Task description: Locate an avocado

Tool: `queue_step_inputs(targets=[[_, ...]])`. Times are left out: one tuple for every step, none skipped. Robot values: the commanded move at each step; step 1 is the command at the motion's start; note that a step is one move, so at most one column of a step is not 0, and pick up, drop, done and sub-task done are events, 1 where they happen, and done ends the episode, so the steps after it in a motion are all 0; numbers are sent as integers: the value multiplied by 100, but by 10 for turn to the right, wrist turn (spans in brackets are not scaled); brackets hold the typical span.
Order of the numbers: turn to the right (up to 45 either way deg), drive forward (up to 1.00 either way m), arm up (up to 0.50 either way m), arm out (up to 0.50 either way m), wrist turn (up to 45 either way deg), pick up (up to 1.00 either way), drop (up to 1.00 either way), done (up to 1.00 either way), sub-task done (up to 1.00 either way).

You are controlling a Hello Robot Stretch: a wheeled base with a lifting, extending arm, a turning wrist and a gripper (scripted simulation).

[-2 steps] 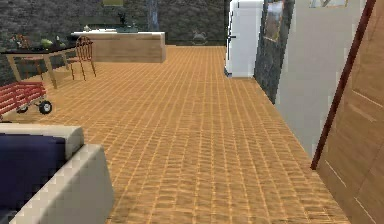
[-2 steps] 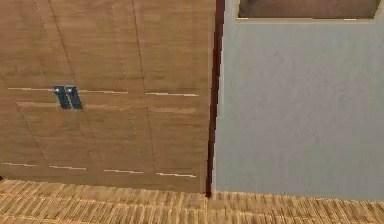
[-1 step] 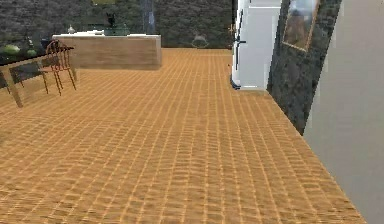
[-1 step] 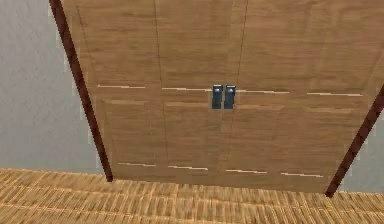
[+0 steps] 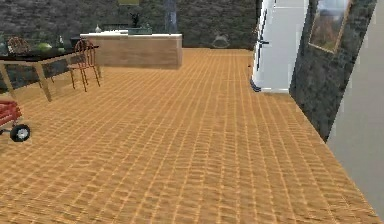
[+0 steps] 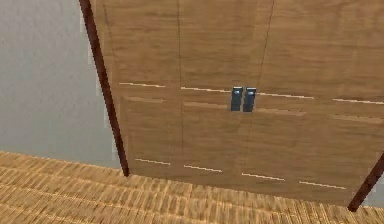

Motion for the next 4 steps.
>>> queue_step_inputs(targets=[[0, 35, 0, 0, 0, 0, 0, 0, 0], [-270, 0, 0, 0, 0, 0, 0, 0, 0], [-30, 0, 0, 0, 0, 0, 0, 0, 0], [0, 100, 0, 0, 0, 0, 0, 0, 0]])
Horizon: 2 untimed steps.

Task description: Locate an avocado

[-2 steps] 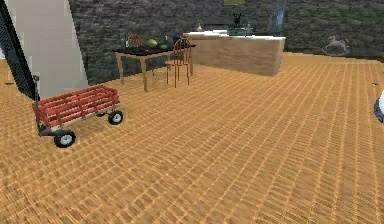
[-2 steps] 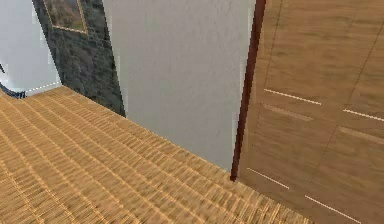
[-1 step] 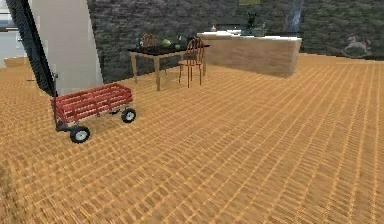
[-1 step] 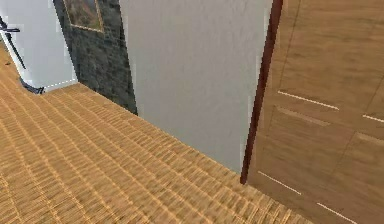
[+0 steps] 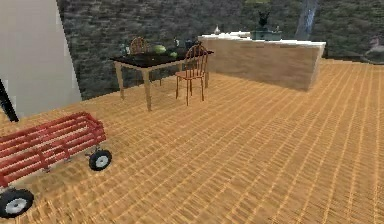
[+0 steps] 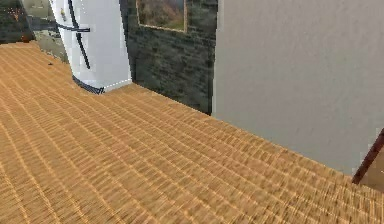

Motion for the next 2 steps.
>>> queue_step_inputs(targets=[[0, 100, 0, 0, 0, 0, 0, 0, 0], [0, 100, 0, 0, 0, 0, 0, 0, 0]])
